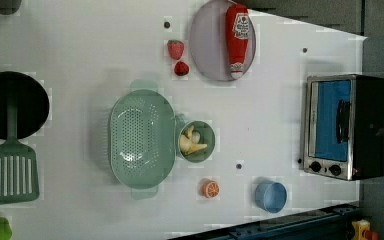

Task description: Pick Banana and place it in mug.

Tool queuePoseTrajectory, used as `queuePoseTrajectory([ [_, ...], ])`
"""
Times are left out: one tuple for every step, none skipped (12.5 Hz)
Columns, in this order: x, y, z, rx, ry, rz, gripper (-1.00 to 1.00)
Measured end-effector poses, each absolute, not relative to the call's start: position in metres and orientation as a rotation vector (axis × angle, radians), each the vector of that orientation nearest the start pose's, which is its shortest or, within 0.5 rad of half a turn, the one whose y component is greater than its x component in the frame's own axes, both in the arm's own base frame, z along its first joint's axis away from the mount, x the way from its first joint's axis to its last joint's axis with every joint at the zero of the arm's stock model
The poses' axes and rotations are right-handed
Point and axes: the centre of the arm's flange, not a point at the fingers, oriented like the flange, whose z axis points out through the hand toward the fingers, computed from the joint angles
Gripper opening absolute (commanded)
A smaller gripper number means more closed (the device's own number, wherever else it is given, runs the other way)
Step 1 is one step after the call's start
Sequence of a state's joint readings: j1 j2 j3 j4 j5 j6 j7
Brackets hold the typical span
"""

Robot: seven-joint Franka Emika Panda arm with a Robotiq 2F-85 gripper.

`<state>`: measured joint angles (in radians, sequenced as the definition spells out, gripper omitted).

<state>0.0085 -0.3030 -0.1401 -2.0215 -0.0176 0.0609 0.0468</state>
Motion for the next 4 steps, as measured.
queuePoseTrajectory([
  [0.453,-0.069,0.562,-2.797,1.436,0.168,1.0],
  [0.457,-0.07,0.556,-2.795,1.435,0.177,1.0],
  [0.46,-0.072,0.55,-2.82,1.44,0.187,1.0],
  [0.463,-0.073,0.543,-2.851,1.444,0.194,1.0],
])
